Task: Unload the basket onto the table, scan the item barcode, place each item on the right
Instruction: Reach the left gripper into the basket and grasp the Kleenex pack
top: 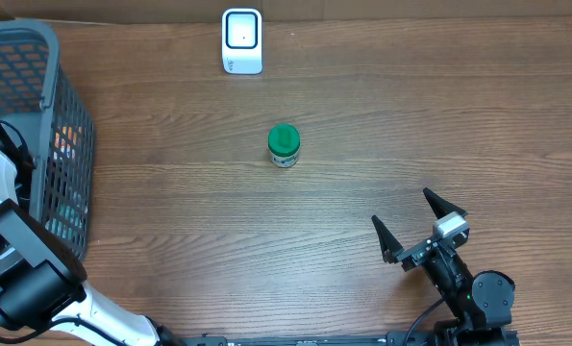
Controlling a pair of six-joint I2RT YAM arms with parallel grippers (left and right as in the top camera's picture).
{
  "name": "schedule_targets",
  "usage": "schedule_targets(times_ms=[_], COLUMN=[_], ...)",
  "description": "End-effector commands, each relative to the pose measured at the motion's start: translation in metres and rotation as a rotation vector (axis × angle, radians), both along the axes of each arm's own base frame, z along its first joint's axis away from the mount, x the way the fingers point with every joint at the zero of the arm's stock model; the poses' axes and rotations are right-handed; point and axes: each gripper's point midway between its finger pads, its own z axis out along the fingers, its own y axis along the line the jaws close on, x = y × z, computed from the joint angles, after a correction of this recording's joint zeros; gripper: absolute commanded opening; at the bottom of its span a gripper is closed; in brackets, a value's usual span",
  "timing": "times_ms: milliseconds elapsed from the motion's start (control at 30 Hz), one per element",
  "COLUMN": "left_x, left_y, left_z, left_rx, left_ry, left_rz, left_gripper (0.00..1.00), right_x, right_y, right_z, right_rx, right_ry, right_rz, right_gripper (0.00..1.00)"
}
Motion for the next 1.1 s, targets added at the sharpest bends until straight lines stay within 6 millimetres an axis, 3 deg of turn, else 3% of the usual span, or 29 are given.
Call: schedule_targets(times_ms=[0,100,333,433,767,833,900,967,1067], left_x=[-0.004,0.002,0.022,0.024,0.017,0.018,0.022,0.027,0.036], left_y=[-0.006,-0.001,0.012,0.014,0.014,0.015,0.016,0.017,0.016], left_z=[-0.009,0.005,0.075,0.094,0.093,0.089,0.081,0.073,0.056], left_rx=[-0.034,-0.022,0.043,0.066,0.079,0.082,0.088,0.099,0.116], left_ry=[0.030,0.013,-0.088,-0.125,-0.102,-0.108,-0.119,-0.134,-0.165], left_rz=[0.017,0.017,0.075,0.095,0.123,0.123,0.109,0.084,0.052], left_gripper=[0.04,0.04,0.04,0.04,0.05,0.22,0.52,0.63,0.66], right_x=[-0.001,-0.001,-0.001,-0.001,-0.001,-0.001,-0.001,-0.001,-0.001], right_y=[0.001,0.001,0.001,0.001,0.001,0.001,0.001,0.001,0.001], right_z=[-0.002,-0.002,-0.002,-0.002,-0.002,-0.002,-0.002,-0.002,-0.002], right_rx=[0.003,0.003,0.003,0.003,0.003,0.003,0.003,0.003,0.003], right_ry=[-0.001,-0.001,-0.001,-0.001,-0.001,-0.001,-0.001,-0.001,-0.001], right_rz=[0.006,0.006,0.006,0.006,0.006,0.006,0.006,0.006,0.006], right_gripper=[1.00,1.00,1.00,1.00,1.00,1.00,1.00,1.00,1.00])
